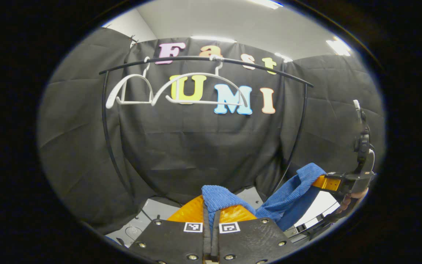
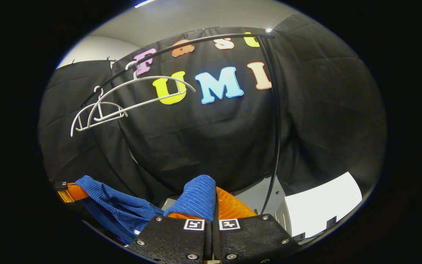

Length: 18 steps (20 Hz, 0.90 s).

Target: Grasp the clothes on the hanger with both hands and then place them into the laundry hamper below.

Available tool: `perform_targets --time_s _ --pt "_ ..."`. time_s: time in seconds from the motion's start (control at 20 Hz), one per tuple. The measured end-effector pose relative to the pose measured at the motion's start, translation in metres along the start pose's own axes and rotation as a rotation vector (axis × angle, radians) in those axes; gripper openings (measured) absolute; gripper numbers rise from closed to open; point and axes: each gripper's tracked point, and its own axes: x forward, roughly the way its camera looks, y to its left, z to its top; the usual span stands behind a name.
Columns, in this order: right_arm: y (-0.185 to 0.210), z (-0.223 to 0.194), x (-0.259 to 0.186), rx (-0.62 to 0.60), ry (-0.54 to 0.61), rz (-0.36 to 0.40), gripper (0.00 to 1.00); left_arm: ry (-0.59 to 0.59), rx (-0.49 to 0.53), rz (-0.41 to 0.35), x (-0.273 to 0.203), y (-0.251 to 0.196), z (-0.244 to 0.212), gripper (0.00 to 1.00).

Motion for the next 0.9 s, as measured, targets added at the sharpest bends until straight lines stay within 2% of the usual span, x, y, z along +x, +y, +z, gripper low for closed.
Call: perform_targets --time_s 0.15,0.55,0.9 --pt "-0.006 -0.028 0.011 -0.002 0.07 -0.004 0.0 0.049 0.028 -0.015 0.018 -0.006 -0.04 0.01" --pt "-0.016 -0.11 0.04 -0.065 0.284 -0.032 0.0 0.2 0.015 -0.013 0.074 -0.004 -0.138 0.01" --pt "-0.021 -0.164 0.063 -0.08 0.375 -0.078 0.01 0.321 0.014 -0.019 0.099 0.008 -0.224 0.01"
